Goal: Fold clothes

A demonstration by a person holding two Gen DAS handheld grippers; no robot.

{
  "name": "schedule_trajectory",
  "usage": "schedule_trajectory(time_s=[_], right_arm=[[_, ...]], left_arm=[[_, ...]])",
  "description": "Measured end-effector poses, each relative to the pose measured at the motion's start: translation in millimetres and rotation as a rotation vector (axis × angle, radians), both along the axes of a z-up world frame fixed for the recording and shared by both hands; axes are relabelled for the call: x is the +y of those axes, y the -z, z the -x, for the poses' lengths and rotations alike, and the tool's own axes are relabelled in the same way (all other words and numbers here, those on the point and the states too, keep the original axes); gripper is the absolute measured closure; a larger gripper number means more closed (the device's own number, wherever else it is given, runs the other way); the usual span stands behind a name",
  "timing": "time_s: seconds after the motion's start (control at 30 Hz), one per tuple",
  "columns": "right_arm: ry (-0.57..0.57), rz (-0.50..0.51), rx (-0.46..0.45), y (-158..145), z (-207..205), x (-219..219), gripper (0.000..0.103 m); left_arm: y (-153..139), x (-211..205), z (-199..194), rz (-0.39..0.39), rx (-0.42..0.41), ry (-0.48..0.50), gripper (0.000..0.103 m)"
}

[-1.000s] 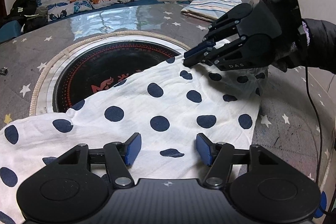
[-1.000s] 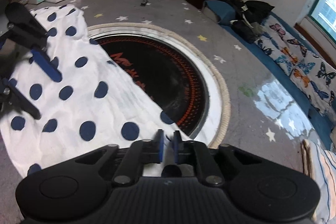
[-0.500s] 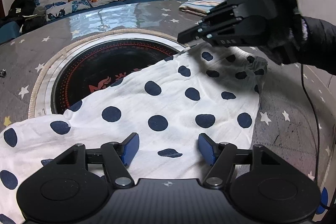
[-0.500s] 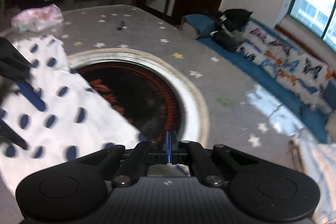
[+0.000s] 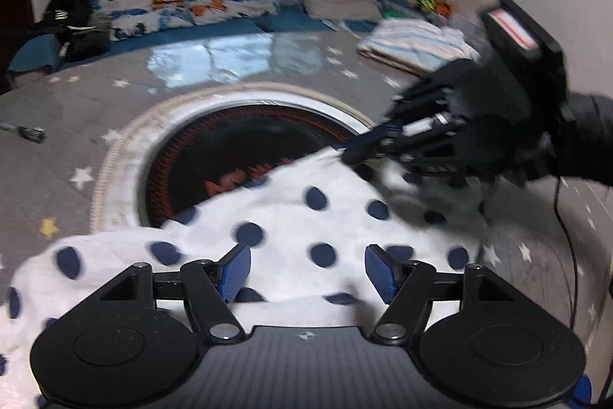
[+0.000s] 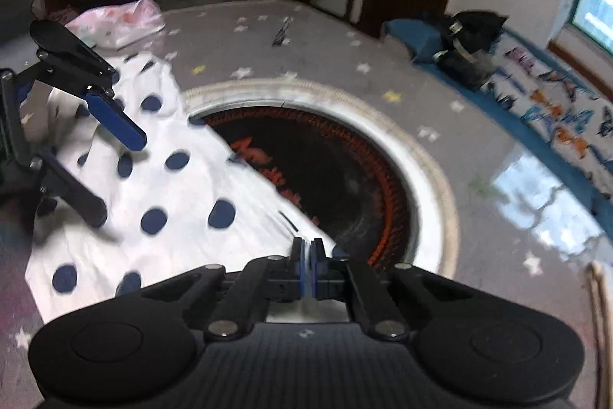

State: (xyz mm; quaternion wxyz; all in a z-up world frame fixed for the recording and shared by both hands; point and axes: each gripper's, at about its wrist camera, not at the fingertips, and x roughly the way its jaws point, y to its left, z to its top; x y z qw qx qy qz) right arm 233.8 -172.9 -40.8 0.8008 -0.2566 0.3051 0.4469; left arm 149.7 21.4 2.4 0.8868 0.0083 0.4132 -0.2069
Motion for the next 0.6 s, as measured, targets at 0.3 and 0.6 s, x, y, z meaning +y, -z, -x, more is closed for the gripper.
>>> schedule_trajectory(time_s=[0.3,0.6], right_arm=[[0.036,0.017,-0.064,7,-8,17,0.100],[0.062,0.000,-0.027,-17,21,11,0.075]], left_arm=[[4,24,-4,-0.041,-0.003,-0.077,0.034],[16,31,-3,-0.098,0.005,-0.087,0.034]])
